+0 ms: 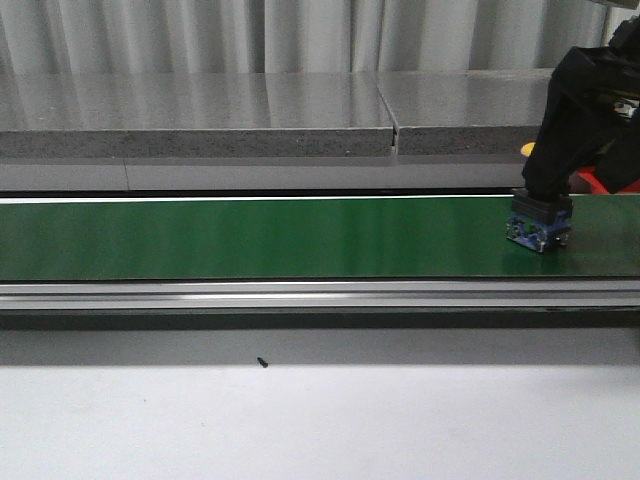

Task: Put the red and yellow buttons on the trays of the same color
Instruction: 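Lower the right gripper onto the yellow button on the belt and grasp it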

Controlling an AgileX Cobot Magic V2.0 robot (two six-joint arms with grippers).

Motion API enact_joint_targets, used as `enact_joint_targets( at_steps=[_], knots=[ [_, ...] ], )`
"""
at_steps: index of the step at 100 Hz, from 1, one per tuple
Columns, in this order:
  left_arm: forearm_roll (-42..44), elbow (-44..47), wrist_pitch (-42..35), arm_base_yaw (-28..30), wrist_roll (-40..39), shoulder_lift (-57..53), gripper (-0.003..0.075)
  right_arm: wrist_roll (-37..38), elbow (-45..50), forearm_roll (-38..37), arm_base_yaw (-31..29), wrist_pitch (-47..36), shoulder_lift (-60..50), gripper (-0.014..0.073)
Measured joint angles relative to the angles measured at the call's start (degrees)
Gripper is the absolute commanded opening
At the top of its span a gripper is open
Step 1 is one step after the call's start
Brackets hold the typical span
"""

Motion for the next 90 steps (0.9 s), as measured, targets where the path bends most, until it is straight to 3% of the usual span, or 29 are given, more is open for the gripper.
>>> enact_joint_targets(
  at_steps=[9,28,38,90],
  knots=[
    [0.0,0.0,0.0,0.0,0.0,0.0,-0.0019,-0.2,-0.5,1.0,0.0,-1.5,1.3,0.0546],
    [0.0,0.0,0.0,0.0,0.0,0.0,-0.0019,-0.3,-0.8,1.7,0.0,-2.4,3.0,0.0197],
    [0.0,0.0,0.0,0.0,0.0,0.0,-0.0019,-0.4,-0.9,2.0,0.0,-3.2,3.0,0.0098],
    [0.0,0.0,0.0,0.0,0.0,0.0,-0.0019,-0.4,-0.8,1.9,-1.4,-2.5,-1.5,0.0084]
  ],
)
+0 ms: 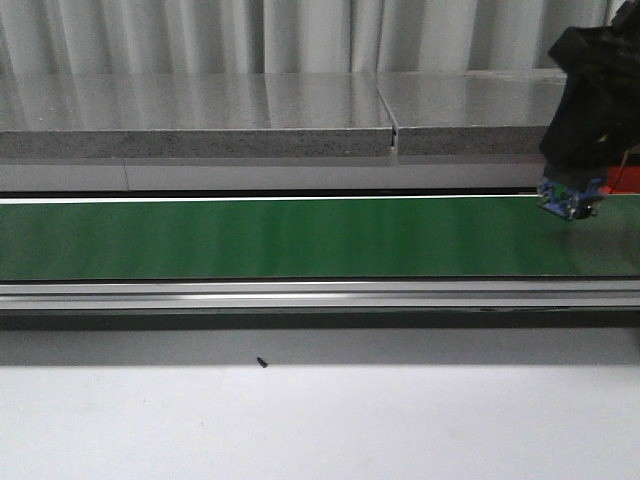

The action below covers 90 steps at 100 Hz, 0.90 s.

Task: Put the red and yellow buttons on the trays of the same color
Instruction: 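Lower the right gripper onto the yellow button on the belt and grasp it, then lower the yellow button into the yellow tray and open the right gripper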

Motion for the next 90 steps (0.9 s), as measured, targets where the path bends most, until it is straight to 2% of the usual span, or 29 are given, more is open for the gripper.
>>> enact_joint_targets(
  at_steps=[19,48,66,90],
  knots=[
    [0.0,0.0,0.0,0.0,0.0,0.0,-0.0019,0.0,0.0,-0.2,-5.1,3.2,-5.2,0.0084],
    [0.0,0.0,0.0,0.0,0.0,0.0,-0.0019,1.8,0.5,-0.8,-17.3,8.1,-10.5,0.0076],
    [0.0,0.0,0.0,0.0,0.0,0.0,-0.0019,6.2,3.6,-1.7,-23.3,7.6,-13.4,0.0076],
    [0.0,0.0,0.0,0.0,0.0,0.0,-0.0019,13.8,7.8,-5.5,-29.4,2.5,-14.6,0.0076]
  ],
)
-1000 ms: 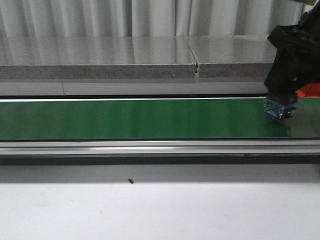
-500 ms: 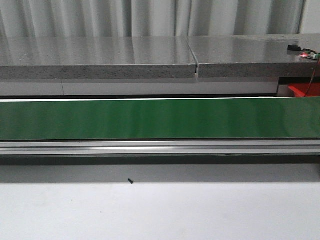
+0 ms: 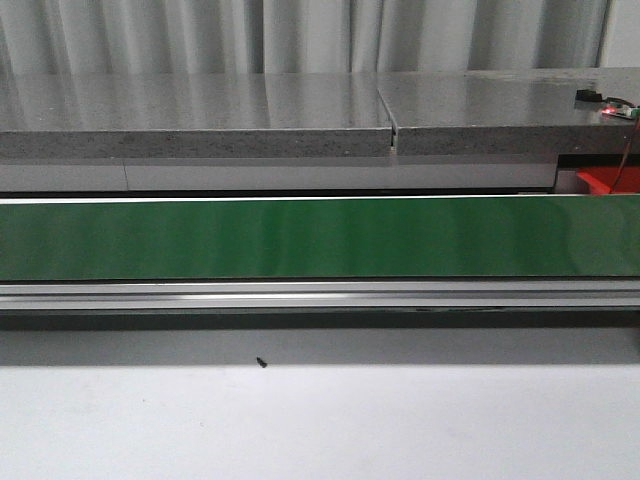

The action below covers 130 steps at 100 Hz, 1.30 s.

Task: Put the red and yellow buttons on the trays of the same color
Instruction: 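Lower the yellow button into the yellow tray and open the right gripper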

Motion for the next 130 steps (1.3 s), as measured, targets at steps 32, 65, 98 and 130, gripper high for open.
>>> enact_joint_targets(
  at_steps=[32,65,98,130],
  knots=[
    [0.0,0.0,0.0,0.0,0.0,0.0,-0.0019,8.4,1.3,-4.0,-5.1,-7.4,0.0,0.0076],
    [0.0,0.0,0.0,0.0,0.0,0.0,-0.0019,11.7,5.2,-4.5,-6.7,-14.1,4.5,0.0076],
    [0.0,0.0,0.0,0.0,0.0,0.0,-0.0019,11.8,5.4,-3.7,-6.7,-18.7,11.7,0.0076],
    [0.0,0.0,0.0,0.0,0.0,0.0,-0.0019,11.9,5.4,-4.4,-6.7,-21.6,16.1,0.0076]
  ],
)
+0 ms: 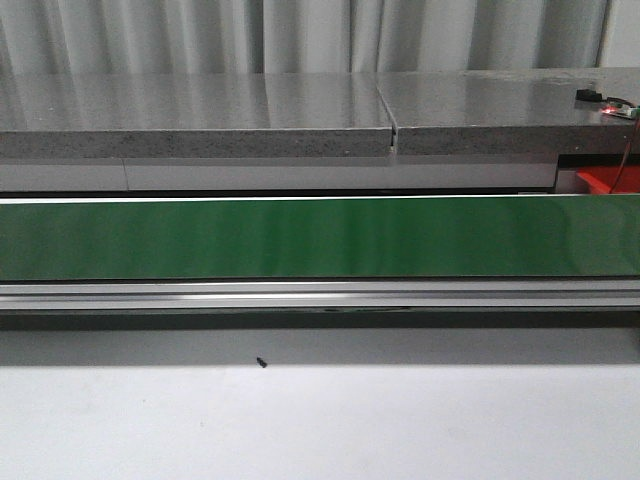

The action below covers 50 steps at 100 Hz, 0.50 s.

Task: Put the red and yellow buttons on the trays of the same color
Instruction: 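Lower the yellow button into the yellow tray and open the right gripper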

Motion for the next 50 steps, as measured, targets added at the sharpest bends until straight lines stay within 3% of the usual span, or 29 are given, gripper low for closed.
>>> enact_joint_targets(
  at_steps=[32,50],
  knots=[
    [0.0,0.0,0.0,0.0,0.0,0.0,-0.0019,0.0,0.0,-1.5,0.0,0.0,3.3,0.0103],
    [0.0,0.0,0.0,0.0,0.0,0.0,-0.0019,0.0,0.0,-2.2,0.0,-0.1,3.5,0.0308]
  ],
)
